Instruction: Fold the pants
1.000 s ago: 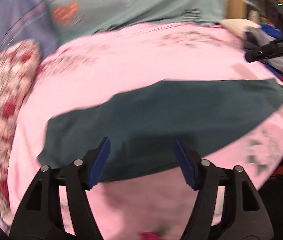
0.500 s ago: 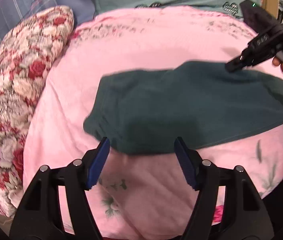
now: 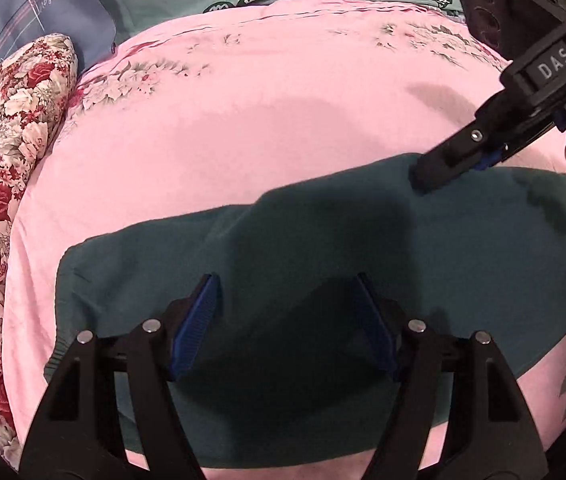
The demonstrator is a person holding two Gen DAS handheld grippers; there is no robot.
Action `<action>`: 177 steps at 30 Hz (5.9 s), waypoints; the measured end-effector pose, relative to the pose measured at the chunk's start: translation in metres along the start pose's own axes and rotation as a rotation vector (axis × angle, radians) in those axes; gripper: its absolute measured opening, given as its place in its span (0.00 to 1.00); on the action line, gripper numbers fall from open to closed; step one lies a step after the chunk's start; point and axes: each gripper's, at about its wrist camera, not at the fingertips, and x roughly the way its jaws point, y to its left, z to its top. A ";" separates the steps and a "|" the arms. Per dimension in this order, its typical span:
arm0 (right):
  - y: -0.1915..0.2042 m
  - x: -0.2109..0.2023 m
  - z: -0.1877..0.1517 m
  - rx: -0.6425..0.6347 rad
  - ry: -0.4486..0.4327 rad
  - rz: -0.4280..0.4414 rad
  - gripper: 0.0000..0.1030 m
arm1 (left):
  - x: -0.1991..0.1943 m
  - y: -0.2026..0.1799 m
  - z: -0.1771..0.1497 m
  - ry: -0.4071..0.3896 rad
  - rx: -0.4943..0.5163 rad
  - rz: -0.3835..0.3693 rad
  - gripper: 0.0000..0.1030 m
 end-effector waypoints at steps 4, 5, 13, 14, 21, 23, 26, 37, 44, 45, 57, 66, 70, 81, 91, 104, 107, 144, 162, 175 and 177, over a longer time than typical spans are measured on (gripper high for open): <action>0.011 0.011 -0.003 -0.003 0.066 0.081 0.45 | 0.000 0.004 -0.007 -0.002 -0.010 -0.016 0.72; 0.014 0.014 -0.001 -0.007 0.077 0.087 0.45 | 0.000 0.006 -0.008 -0.007 -0.017 -0.019 0.72; 0.020 0.027 0.010 0.008 0.055 0.089 0.46 | 0.001 0.008 -0.011 -0.020 -0.038 -0.028 0.73; 0.022 0.023 0.009 -0.003 0.021 0.117 0.45 | 0.001 0.009 -0.011 -0.021 -0.039 -0.031 0.73; 0.024 0.009 -0.001 -0.037 -0.056 0.189 0.44 | 0.000 0.009 -0.012 -0.026 -0.043 -0.039 0.73; 0.020 0.010 -0.009 -0.030 -0.033 0.133 0.44 | 0.001 0.009 -0.013 -0.028 -0.043 -0.042 0.73; 0.013 0.002 -0.023 -0.031 -0.031 0.087 0.44 | 0.000 0.010 -0.015 -0.034 -0.048 -0.050 0.73; 0.024 0.000 -0.043 -0.027 -0.023 0.095 0.44 | 0.001 0.011 -0.016 -0.040 -0.060 -0.058 0.74; 0.031 0.015 -0.028 -0.042 -0.031 -0.002 0.44 | 0.000 0.010 -0.018 -0.043 -0.064 -0.062 0.74; 0.030 0.014 -0.029 -0.035 -0.026 -0.004 0.44 | 0.000 0.010 -0.018 -0.043 -0.065 -0.066 0.74; 0.037 0.037 -0.021 -0.022 -0.055 0.074 0.47 | 0.001 0.013 -0.017 -0.046 -0.067 -0.077 0.75; 0.021 0.026 -0.018 -0.008 -0.168 0.025 0.10 | 0.002 0.013 -0.017 -0.046 -0.066 -0.077 0.75; 0.016 0.009 -0.010 0.012 -0.257 0.043 0.09 | 0.003 0.012 -0.014 -0.046 -0.050 -0.065 0.75; -0.015 0.014 0.038 0.079 -0.233 0.024 0.09 | 0.008 0.012 -0.008 -0.044 -0.054 -0.060 0.78; -0.022 -0.032 0.044 0.093 -0.250 0.027 0.32 | 0.008 0.015 -0.009 -0.041 -0.064 -0.066 0.79; 0.005 0.022 0.012 0.045 -0.267 -0.143 0.00 | 0.024 0.090 -0.003 -0.009 -0.222 0.075 0.83; 0.021 0.017 0.007 0.005 -0.281 -0.166 0.06 | 0.010 0.088 -0.004 -0.023 -0.194 0.104 0.80; 0.088 0.032 -0.080 -0.203 -0.259 -0.182 0.16 | -0.046 0.117 -0.036 -0.073 -0.144 0.208 0.82; 0.024 -0.042 -0.193 -0.075 -0.461 -0.295 0.18 | -0.082 0.048 -0.042 -0.193 -0.042 0.202 0.85; -0.023 -0.057 -0.239 -0.006 -0.515 -0.291 0.18 | -0.026 -0.008 -0.047 -0.029 0.028 0.099 0.86; -0.033 -0.079 -0.255 0.019 -0.577 -0.301 0.18 | -0.037 -0.011 -0.048 -0.054 0.040 0.089 0.85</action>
